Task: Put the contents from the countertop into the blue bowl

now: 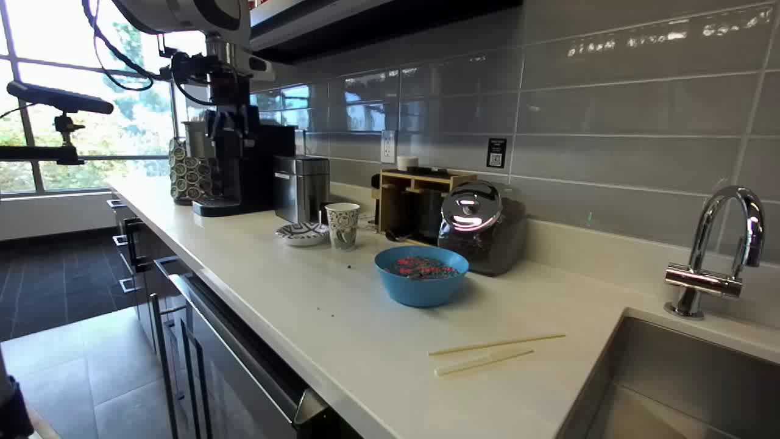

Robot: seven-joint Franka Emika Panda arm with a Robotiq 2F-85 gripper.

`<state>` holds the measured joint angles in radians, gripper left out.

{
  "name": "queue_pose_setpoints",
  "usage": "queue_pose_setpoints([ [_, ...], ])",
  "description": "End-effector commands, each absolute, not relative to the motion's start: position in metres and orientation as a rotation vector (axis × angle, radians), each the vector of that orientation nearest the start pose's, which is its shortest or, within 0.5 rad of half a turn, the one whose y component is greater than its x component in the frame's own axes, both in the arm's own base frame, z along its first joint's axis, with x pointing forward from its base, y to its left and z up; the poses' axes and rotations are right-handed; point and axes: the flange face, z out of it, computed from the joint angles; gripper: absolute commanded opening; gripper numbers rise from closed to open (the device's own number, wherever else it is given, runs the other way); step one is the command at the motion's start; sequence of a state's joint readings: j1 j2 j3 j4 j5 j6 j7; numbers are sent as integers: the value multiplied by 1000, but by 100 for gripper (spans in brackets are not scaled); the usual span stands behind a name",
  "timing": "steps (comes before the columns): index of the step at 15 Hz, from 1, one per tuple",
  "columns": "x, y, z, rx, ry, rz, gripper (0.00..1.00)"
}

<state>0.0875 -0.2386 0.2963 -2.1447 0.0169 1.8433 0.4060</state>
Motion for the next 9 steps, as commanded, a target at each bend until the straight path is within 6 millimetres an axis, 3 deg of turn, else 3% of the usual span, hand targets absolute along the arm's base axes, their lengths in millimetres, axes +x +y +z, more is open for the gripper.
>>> queue_pose_setpoints([
  [1,440,187,494,-3217,61,77,100],
  [5,440,187,494,-3217,61,77,100],
  [6,440,181,494,-3267,109,15,100],
  [9,432,157,492,-3370,249,66,100],
])
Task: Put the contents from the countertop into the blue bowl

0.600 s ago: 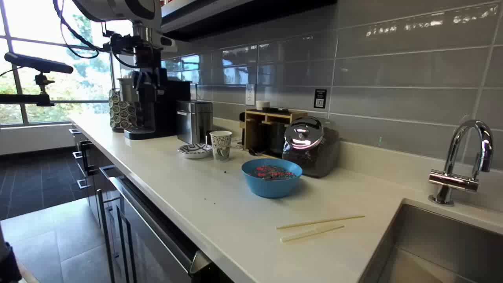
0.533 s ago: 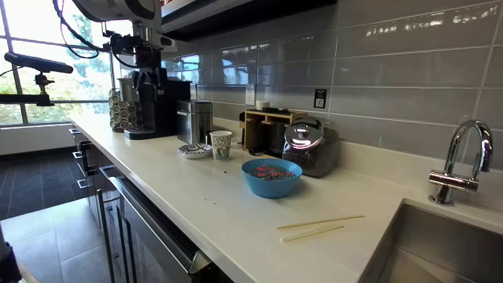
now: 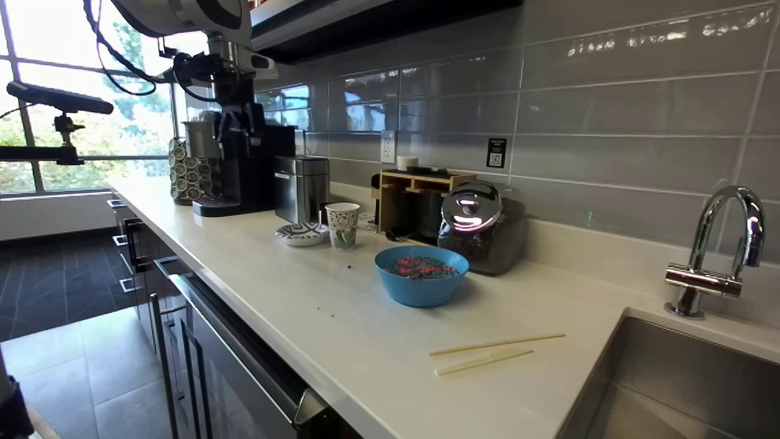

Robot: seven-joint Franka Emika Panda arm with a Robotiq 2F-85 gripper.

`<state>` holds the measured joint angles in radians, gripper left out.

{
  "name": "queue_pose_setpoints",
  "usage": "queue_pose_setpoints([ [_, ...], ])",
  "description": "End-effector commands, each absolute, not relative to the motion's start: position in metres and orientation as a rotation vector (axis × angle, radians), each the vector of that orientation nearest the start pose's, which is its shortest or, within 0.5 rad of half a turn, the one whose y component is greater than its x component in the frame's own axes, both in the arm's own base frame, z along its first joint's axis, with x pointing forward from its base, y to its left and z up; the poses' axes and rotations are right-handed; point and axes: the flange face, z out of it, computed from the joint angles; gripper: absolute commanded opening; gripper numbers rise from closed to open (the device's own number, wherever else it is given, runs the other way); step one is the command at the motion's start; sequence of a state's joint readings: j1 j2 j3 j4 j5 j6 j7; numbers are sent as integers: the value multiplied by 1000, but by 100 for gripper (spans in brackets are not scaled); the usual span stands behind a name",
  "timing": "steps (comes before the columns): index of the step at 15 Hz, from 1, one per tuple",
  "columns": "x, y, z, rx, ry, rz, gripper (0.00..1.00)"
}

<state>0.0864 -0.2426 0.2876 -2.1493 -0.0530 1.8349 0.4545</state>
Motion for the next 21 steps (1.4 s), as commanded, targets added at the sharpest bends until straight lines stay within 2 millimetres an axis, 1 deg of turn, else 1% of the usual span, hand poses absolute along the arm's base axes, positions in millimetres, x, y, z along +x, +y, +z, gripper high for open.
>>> queue_pose_setpoints([
  [1,429,147,490,-3393,297,107,100],
  [4,419,122,485,-3410,467,244,100],
  [6,415,103,478,-3343,543,250,100],
  [9,402,69,465,-3240,678,202,100],
  [11,391,48,456,-3169,760,181,100],
  [13,381,31,448,-3099,816,115,100],
  [16,366,6,428,-3040,937,78,100],
  [18,356,-13,409,-3042,1030,63,100],
  [19,372,-2,423,-3068,941,113,100],
  [21,364,-13,411,-3054,986,107,100],
])
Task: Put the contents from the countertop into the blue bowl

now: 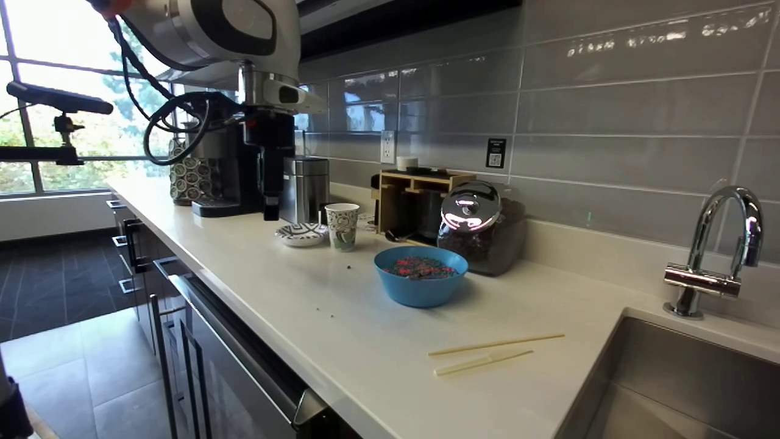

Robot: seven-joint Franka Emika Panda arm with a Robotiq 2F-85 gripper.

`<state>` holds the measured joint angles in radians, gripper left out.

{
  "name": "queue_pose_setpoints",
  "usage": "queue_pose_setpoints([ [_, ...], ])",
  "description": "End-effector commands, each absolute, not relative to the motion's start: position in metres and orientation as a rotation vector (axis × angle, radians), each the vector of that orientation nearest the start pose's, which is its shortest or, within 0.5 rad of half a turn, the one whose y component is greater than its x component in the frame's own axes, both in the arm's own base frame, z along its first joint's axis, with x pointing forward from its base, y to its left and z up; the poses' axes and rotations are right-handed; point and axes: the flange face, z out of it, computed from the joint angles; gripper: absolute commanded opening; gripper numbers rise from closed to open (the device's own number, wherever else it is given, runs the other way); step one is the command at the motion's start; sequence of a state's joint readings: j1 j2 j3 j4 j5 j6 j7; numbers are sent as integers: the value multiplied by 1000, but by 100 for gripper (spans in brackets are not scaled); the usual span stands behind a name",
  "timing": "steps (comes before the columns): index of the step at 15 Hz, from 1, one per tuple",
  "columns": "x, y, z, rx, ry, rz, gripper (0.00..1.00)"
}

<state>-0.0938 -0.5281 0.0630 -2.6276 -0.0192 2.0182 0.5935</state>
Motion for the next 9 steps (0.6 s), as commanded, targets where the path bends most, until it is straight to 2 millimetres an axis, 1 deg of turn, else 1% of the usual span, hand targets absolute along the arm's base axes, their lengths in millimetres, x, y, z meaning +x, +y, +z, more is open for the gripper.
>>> queue_pose_setpoints([
  [1,362,-14,410,-3052,994,109,100],
  [5,362,-14,411,-3048,1006,102,100],
  [6,364,-15,412,-3053,1023,45,100],
  [9,367,-31,406,-3032,1081,-45,100],
])
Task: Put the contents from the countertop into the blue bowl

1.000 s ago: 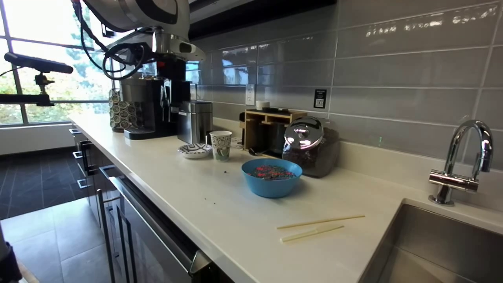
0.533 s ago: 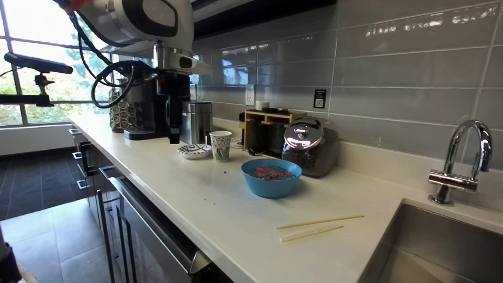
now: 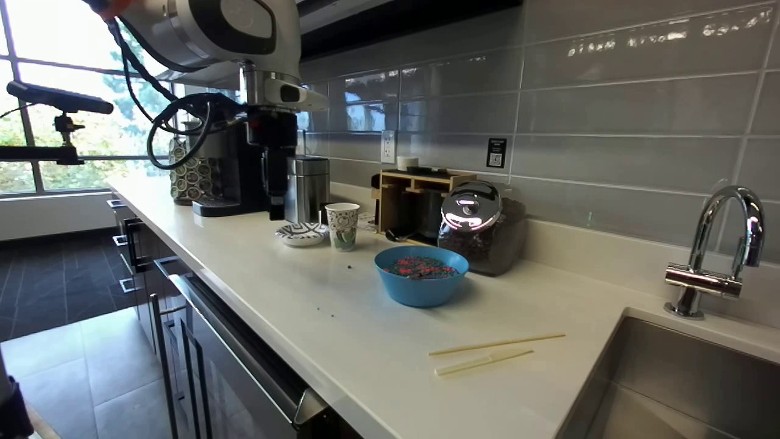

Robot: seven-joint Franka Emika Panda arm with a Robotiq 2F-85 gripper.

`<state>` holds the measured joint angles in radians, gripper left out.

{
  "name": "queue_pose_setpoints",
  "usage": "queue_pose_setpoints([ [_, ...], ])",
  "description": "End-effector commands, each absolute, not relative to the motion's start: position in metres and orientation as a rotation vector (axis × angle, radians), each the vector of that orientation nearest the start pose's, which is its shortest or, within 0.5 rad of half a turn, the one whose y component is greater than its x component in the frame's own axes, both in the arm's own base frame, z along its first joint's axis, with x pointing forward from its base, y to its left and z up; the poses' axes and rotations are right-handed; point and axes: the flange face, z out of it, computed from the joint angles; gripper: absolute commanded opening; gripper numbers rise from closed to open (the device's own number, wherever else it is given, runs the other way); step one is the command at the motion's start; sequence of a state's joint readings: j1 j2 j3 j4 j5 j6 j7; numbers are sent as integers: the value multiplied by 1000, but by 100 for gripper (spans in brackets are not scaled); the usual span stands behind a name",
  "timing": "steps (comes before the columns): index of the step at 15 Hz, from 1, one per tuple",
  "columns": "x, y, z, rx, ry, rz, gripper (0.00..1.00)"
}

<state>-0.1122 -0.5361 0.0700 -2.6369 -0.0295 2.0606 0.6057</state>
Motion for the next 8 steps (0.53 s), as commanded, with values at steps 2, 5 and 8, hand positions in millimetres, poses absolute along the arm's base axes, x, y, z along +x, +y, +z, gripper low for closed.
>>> queue_pose_setpoints([
  [2,368,-45,398,-3005,1126,-91,100],
  [5,364,-61,379,-2985,1191,-106,100],
  [8,360,-74,360,-2964,1248,-133,100],
])
